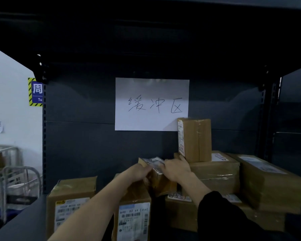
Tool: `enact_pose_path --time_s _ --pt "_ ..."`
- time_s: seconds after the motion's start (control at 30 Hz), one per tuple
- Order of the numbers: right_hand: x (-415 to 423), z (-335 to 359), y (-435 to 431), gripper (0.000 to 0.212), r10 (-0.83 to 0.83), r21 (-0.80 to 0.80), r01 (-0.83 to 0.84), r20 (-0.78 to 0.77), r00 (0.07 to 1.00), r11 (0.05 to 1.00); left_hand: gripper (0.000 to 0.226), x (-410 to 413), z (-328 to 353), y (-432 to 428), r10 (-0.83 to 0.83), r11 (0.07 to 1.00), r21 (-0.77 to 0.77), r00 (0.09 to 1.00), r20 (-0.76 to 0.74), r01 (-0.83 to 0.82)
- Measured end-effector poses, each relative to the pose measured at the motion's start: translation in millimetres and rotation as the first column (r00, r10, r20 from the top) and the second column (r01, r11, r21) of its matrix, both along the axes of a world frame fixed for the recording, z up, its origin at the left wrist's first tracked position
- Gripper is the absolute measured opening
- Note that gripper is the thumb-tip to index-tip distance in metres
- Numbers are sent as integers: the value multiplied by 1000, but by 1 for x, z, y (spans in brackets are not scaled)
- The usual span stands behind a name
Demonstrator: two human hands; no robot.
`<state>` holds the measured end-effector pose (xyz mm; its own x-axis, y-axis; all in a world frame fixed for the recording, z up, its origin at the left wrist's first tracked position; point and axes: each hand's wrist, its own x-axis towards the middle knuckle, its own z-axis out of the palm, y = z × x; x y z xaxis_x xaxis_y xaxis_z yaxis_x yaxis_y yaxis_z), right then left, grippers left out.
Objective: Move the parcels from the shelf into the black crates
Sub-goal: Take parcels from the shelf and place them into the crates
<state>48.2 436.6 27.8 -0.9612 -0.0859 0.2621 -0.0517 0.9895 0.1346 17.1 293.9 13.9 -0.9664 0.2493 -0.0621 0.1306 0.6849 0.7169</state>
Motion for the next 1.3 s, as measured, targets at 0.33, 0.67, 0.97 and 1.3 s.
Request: enact_pose_path --time_s 0.33,0.67,0.97,1.3 --pt "18 -22 9 20 37 -580 -201 -282 959 789 32 7 -3 -6 -78 956 275 992 -99 103" --pt "61 -33 7 57 -19 -793 -349 -413 911 499 31 51 -9 -9 -77 884 412 937 -339 222" --pt "99 -26 8 62 6 -771 -473 -520 854 426 37 90 -5 -5 -1 874 428 882 -471 229" --pt "114 -26 -72 61 189 -774 -583 -552 812 246 47 144 -3 -90 221 841 529 818 -531 116"
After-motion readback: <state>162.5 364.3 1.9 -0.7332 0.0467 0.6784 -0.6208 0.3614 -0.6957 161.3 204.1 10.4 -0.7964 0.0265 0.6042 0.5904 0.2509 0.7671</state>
